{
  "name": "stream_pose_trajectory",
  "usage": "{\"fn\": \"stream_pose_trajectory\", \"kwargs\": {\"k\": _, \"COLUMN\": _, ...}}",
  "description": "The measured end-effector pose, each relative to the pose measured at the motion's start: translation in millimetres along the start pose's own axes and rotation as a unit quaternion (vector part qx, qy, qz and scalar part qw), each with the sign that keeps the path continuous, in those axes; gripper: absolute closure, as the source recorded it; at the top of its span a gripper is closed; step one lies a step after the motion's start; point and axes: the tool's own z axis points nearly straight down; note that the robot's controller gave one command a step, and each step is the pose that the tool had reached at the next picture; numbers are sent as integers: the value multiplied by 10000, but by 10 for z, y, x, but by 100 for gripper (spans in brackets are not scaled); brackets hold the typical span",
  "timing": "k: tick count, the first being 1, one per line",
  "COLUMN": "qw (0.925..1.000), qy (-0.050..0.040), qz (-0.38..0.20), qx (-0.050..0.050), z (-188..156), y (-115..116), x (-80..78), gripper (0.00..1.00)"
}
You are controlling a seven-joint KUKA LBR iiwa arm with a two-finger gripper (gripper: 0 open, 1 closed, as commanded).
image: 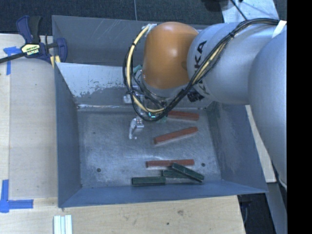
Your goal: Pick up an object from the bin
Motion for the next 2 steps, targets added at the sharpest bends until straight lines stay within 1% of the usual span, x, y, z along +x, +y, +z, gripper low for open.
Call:
{"fn": "stream_pose_trajectory", "kwargs": {"k": 1, "qw": 10000, "qy": -38, "qz": 9, "qx": -8, "z": -43, "y": -1, "x": -19, "gripper": 0}}
{"fn": "stream_pose_trajectory", "kwargs": {"k": 2, "qw": 9999, "qy": -81, "qz": -68, "qx": -19, "z": 362, "y": -273, "x": -33, "gripper": 0}}
